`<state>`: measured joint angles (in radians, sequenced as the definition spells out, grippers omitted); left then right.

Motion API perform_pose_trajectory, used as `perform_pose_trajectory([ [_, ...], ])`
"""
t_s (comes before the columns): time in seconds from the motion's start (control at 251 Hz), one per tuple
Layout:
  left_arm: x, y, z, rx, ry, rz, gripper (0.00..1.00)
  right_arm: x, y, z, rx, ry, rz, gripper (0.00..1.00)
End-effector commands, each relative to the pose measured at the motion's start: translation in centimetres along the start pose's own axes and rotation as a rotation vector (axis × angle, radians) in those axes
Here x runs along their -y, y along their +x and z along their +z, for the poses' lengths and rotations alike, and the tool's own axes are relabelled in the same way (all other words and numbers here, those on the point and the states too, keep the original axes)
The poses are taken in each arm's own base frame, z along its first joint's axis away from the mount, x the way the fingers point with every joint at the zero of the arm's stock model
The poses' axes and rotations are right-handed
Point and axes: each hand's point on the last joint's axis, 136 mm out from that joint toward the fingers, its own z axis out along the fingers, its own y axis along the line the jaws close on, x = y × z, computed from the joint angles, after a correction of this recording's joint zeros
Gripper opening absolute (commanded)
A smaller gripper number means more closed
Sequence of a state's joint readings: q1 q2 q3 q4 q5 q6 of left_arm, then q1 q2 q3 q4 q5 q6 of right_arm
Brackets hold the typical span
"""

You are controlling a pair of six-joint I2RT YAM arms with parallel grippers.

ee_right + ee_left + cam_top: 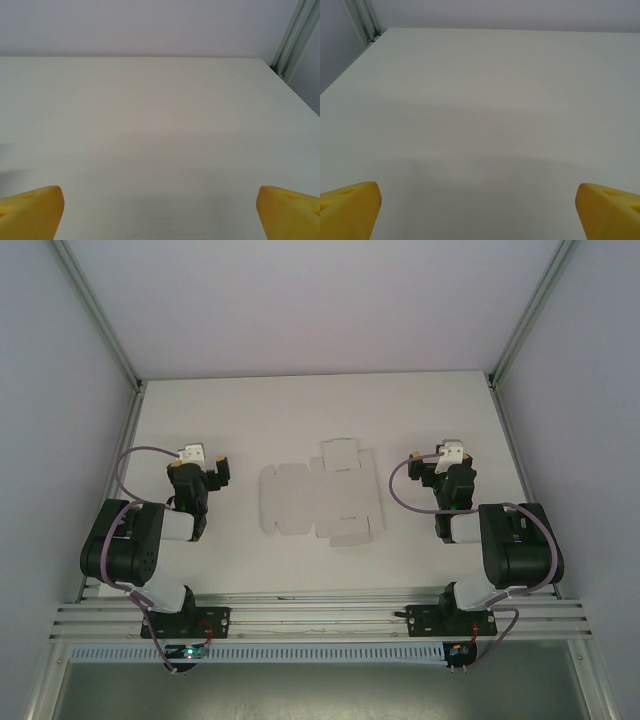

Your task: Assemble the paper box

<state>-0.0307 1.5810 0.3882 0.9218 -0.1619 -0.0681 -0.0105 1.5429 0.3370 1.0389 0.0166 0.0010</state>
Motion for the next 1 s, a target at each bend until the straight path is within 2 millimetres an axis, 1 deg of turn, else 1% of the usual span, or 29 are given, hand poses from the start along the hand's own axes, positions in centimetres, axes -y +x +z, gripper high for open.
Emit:
perform_pose_trajectory([
  [0.0,-0.8,-0.1,-0.3,-0.003,-0.030,0.000,1.00,-0.6,-0.5,-0.4,0.018,-0.024,0.016,0.98],
  [0.088,-0.8,-0.1,-0.3,-0.003,-0.028,0.000,1.00,-0.6,-0.5,-0.4,0.019,-0.024,0.016,0.98],
  [0.092,-0.8,-0.1,-0.3,-0.004,-0.029,0.000,1.00,-0.3,-0.5,-0.4,0.019,-0.019,0.017,0.99],
  [0.291,-0.6,-0.1,-0.3,-0.007,-0.015,0.005,1.00,-0.7,-0.5,-0.4,0.017,-0.034,0.016,0.98],
  [0.479,-0.6,-0.1,-0.3,-0.005,-0.016,0.006,1.00,-0.6,-0.5,-0.5,0.020,-0.024,0.016,0.98],
  [0.531,-1.0,-0.5,-0.4,-0.005,-0.037,-0.002,1.00,-0.6,-0.9,-0.4,0.030,-0.025,0.020,0.98],
  [0.567,-0.8,-0.6,-0.5,-0.028,-0.031,-0.002,1.00,-0.9,-1.3,-0.5,0.031,-0.041,0.013,0.98],
  [0.599,-0.8,-1.2,-0.5,-0.028,-0.031,0.007,1.00,-1.2,-1.7,-0.6,0.024,-0.056,0.005,0.98],
  [0.654,-0.8,-1.6,-0.7,-0.090,-0.035,0.004,1.00,-1.3,-2.7,-1.0,0.017,-0.060,-0.008,0.98],
  [0.714,-0.8,-2.6,-1.2,-0.146,-0.044,-0.030,1.00,-1.2,-3.7,-1.5,0.000,-0.032,-0.007,0.98],
  [0.774,-0.2,-3.4,-2.0,-0.175,-0.010,-0.078,1.00,-1.3,-4.8,-2.1,-0.011,-0.021,0.019,0.98],
  [0.838,1.1,-4.4,-3.1,-0.186,0.060,-0.154,1.00,-1.7,-5.8,-2.8,-0.046,-0.015,0.084,0.98],
  [0.878,1.6,-4.6,-3.9,-0.211,0.087,-0.214,1.00,-2.3,-6.1,-3.2,-0.086,-0.023,0.135,0.98],
  [0.918,2.5,-4.7,-4.7,-0.250,0.129,-0.271,1.00,-3.4,-6.2,-3.7,-0.143,-0.054,0.172,0.98],
  [0.95,3.3,-4.4,-5.4,-0.289,0.157,-0.318,1.00,-4.6,-6.0,-4.1,-0.190,-0.079,0.195,0.96],
  [0.994,4.4,-4.2,-6.2,-0.330,0.198,-0.368,1.00,-6.6,-5.7,-4.7,-0.260,-0.128,0.207,0.95],
])
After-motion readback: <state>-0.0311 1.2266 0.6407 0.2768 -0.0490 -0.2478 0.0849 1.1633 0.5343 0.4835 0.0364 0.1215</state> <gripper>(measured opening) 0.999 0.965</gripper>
